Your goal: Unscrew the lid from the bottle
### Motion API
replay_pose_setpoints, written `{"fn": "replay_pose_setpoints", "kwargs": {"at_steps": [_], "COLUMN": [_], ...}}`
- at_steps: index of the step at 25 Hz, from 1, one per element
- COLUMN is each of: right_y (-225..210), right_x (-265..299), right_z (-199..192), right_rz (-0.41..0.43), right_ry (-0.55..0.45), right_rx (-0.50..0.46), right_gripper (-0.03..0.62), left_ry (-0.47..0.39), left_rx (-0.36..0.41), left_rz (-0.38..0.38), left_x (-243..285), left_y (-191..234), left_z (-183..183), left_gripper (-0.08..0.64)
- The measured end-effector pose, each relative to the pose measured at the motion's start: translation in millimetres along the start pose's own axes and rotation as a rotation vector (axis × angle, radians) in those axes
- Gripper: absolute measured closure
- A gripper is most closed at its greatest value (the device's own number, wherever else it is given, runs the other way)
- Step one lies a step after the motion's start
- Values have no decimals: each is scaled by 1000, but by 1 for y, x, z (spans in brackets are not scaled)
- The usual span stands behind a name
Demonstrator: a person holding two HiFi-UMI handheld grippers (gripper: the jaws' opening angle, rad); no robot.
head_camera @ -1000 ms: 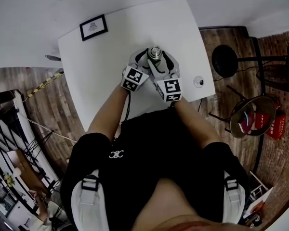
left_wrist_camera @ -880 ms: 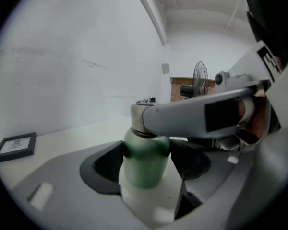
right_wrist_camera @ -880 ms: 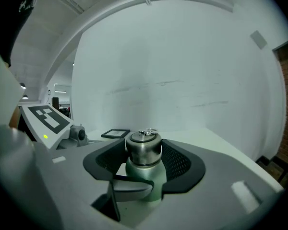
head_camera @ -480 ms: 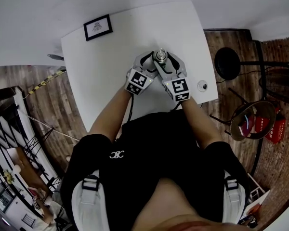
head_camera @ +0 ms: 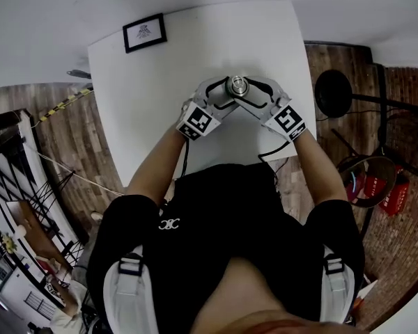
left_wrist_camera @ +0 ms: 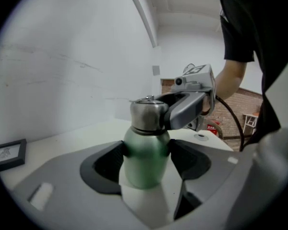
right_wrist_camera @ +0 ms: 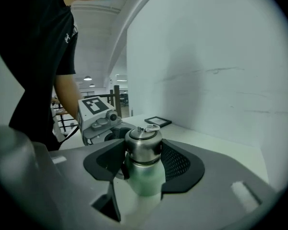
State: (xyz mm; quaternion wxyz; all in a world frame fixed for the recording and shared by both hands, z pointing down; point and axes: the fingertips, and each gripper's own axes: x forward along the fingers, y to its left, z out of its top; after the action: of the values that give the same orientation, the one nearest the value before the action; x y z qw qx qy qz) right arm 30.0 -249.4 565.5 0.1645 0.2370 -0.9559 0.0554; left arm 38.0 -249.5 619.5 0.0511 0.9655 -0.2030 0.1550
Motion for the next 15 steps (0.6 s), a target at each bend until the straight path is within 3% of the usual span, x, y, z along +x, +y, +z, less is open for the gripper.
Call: {"fn": "replay_pose_setpoints", "kwargs": {"at_steps": [4,8,12,15], "right_y": [2,0,-3,-7], "right_x": [-2,-1,-5,-12], "right_z": [12,32,50,57], "right_rz": [147,204,151,70], "right_ry": [11,-21,-77,-116], "right_rx": [-44,-42,-15,16], "right_gripper": [357,357,357,357], "left_ry": [-4,-9,6,15], "left_rx": [7,2,-35,-20], "left_rz": [-23,-25,-17,31], "left_x": [1,1,0,-7], "left_y": [-1,1,1,3], "left_z": [1,0,-2,1], "left_gripper": [198,198,196,196]}}
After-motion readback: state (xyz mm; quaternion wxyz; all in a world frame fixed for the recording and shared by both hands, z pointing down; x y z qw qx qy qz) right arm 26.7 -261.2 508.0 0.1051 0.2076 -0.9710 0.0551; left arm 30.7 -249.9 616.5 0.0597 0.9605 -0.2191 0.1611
